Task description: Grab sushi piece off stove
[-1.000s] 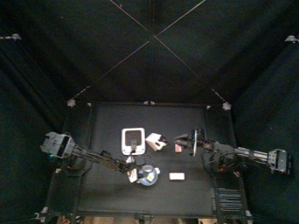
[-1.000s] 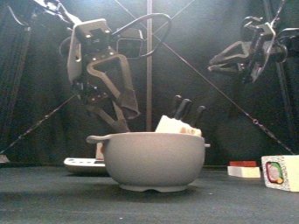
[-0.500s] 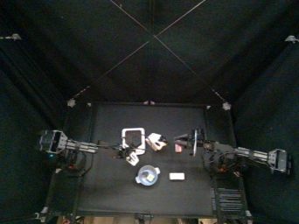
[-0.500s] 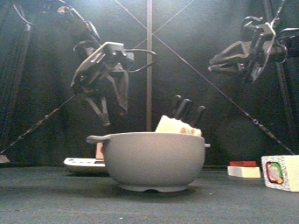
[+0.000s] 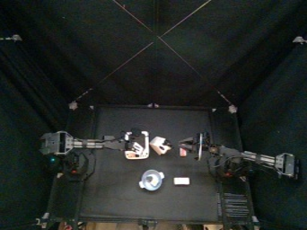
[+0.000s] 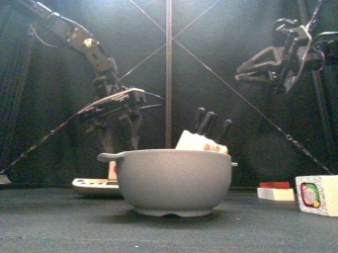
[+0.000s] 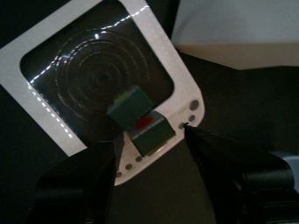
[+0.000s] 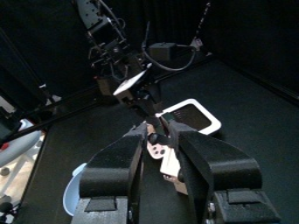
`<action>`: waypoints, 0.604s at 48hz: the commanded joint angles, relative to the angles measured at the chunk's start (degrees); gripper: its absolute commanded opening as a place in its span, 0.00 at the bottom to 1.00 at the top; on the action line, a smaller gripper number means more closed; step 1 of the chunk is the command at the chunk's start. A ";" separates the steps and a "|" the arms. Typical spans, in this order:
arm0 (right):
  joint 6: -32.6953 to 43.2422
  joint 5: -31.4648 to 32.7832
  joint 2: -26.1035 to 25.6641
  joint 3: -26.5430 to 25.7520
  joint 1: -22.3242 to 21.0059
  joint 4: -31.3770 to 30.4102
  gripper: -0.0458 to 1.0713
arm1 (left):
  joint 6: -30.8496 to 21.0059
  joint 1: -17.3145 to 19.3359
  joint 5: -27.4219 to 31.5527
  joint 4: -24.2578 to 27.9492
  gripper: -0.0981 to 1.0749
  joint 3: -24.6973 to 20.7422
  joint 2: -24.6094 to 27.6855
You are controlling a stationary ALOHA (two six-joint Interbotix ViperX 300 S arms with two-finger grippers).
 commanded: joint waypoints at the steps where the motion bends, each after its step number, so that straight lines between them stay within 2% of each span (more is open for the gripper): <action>1: 0.00 -0.35 0.09 -0.53 -0.18 0.18 0.65 | -0.18 0.97 -0.26 0.00 0.86 -1.58 -0.09; 29: 0.00 -0.35 0.09 -0.53 -0.18 0.18 0.65 | 0.00 2.99 -0.97 -0.26 0.86 -1.49 2.20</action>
